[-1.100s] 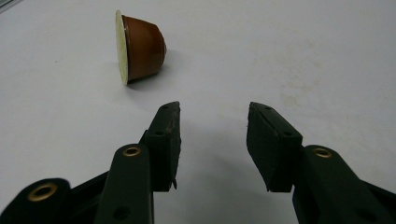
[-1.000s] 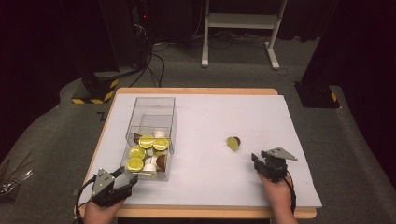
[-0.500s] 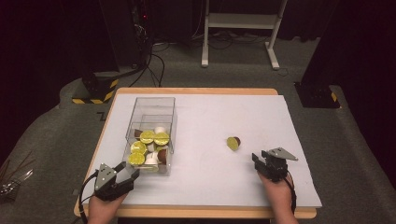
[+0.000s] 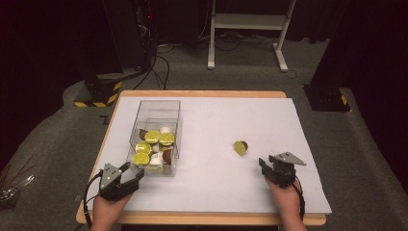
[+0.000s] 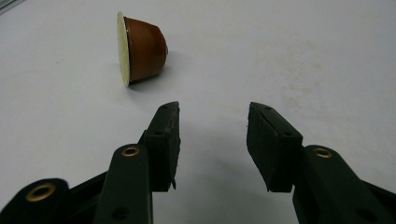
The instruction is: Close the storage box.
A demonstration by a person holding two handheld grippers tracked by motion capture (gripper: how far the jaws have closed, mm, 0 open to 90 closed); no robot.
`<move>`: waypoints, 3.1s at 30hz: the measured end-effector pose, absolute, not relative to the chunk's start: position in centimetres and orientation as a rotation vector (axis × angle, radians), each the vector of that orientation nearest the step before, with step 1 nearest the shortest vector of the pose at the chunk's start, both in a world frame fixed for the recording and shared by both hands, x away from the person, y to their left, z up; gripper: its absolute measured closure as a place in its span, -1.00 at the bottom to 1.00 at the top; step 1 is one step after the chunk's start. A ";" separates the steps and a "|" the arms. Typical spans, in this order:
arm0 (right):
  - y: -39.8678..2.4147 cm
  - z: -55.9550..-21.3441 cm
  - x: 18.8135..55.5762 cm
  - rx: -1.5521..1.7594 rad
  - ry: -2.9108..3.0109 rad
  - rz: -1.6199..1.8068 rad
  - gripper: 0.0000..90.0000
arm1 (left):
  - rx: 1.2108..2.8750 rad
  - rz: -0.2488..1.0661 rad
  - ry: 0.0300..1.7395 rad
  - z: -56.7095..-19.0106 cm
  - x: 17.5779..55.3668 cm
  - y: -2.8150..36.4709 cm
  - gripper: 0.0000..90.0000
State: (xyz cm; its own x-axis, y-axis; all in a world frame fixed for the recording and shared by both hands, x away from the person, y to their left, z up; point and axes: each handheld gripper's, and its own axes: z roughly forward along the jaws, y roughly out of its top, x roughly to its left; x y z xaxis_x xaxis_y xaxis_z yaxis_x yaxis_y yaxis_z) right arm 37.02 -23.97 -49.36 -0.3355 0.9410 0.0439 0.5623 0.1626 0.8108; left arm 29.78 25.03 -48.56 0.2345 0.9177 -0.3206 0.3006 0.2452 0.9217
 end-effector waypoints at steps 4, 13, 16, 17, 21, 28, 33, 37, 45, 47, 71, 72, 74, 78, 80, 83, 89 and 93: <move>-24.0 -49.3 37.0 1.421 1.967 1.047 0.21 | 1.303 0.683 1.305 -48.5 30.2 24.5 -0.38; -24.0 -49.3 37.0 1.420 1.967 1.053 0.21 | 1.278 0.747 1.348 -48.6 31.2 24.2 -0.57; -24.0 -49.3 37.0 1.419 1.967 1.052 0.21 | 1.262 0.729 1.359 -48.6 31.6 24.4 -0.65; -24.0 -49.3 37.0 1.419 1.968 1.051 0.21 | 1.264 0.720 1.359 -48.6 31.8 24.5 -0.66; -23.9 -49.3 36.9 1.420 1.969 1.050 0.21 | 1.253 0.711 1.359 -48.7 32.2 24.6 -0.66; -24.0 -49.4 37.0 1.409 1.973 1.048 0.21 | 1.257 0.718 1.367 -48.6 32.9 24.8 -0.67; -23.8 -49.4 36.9 1.411 1.975 1.046 0.21 | 1.233 0.714 1.388 -48.6 33.5 25.2 -0.67; -23.7 -49.4 36.9 1.408 1.979 1.044 0.21 | 1.225 0.726 1.395 -48.6 34.0 25.3 -0.67; -23.6 -49.4 36.9 1.402 1.982 1.043 0.21 | 1.224 0.749 1.404 -48.6 34.9 25.4 -0.66; -23.6 -49.4 36.9 1.401 1.982 1.044 0.21 | 1.210 0.748 1.404 -48.6 35.1 25.4 -0.66; -23.3 -49.4 36.9 1.378 1.995 1.036 0.20 | 1.160 0.750 1.455 -48.6 37.9 25.4 -0.64; -23.3 -49.4 36.9 1.379 1.995 1.036 0.20 | 1.158 0.752 1.457 -48.6 38.0 25.4 -0.64; -23.2 -49.4 36.9 1.381 1.994 1.036 0.20 | 1.156 0.753 1.469 -48.6 38.2 25.6 -0.63; -23.2 -49.4 36.9 1.382 1.997 1.032 0.20 | 1.146 0.766 1.479 -48.6 38.7 25.5 -0.64; -23.2 -49.4 36.9 1.383 1.998 1.030 0.20 | 1.146 0.776 1.483 -48.6 38.9 25.5 -0.63; -23.3 -49.5 36.9 1.385 1.997 1.031 0.20 | 1.130 0.771 1.489 -48.5 39.3 25.5 -0.62; -23.3 -49.5 36.9 1.378 1.999 1.031 0.20 | 1.140 0.762 1.482 -48.6 39.2 25.2 -0.61; -23.1 -49.5 36.9 1.372 2.008 1.029 0.20 | 1.149 0.763 1.493 -48.8 38.7 25.4 -0.48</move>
